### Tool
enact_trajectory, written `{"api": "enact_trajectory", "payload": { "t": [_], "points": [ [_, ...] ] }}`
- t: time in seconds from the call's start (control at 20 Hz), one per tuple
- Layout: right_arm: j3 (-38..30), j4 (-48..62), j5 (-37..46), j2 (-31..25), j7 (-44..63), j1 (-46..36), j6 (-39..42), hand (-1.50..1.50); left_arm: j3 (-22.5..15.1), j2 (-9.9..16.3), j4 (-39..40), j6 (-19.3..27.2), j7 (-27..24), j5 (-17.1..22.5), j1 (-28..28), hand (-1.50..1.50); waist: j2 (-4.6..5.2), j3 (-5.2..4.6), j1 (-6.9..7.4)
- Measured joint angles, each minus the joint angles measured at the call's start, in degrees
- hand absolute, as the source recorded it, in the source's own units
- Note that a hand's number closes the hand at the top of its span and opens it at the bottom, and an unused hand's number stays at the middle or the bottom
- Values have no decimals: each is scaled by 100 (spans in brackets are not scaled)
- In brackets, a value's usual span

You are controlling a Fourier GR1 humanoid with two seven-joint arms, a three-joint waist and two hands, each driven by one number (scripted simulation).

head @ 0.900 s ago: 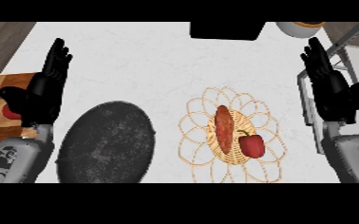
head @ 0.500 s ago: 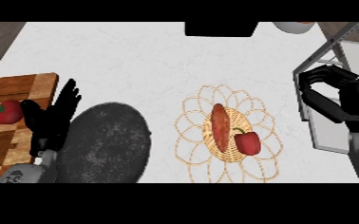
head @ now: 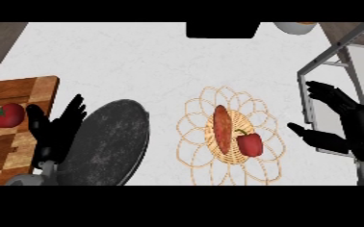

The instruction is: Pick the sweet potato from the placemat and place it in the tiered shelf

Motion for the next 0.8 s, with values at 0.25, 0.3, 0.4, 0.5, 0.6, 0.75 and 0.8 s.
{"api": "enact_trajectory", "payload": {
  "t": [0.25,0.3,0.4,0.5,0.6,0.75,0.8],
  "points": [
    [-43,-867,-361,-405,610,614,629,-150,22,-52,40,-119,-47,-38,67,0,29,117,-25],
    [-33,-1048,-375,-455,777,684,707,-150,43,-77,78,-146,-39,-39,22,0,34,125,-20],
    [4,-1447,-426,-622,1256,708,865,-150,45,-103,102,-164,-15,-75,-6,0,41,139,-8],
    [107,-1834,-415,-765,1903,561,917,-150,37,-142,89,-150,-23,-122,0,0,44,146,18],
    [201,-2107,-354,-882,2547,385,936,-150,57,-132,101,-178,97,-122,-79,0,52,146,34],
    [495,-2436,-95,-872,3706,-109,705,-150,82,-198,258,-252,-25,-155,-140,0,58,152,74],
    [609,-2400,59,-820,3969,-309,641,-150,62,-236,271,-230,-4,-196,-189,0,59,155,88]
  ]
}}
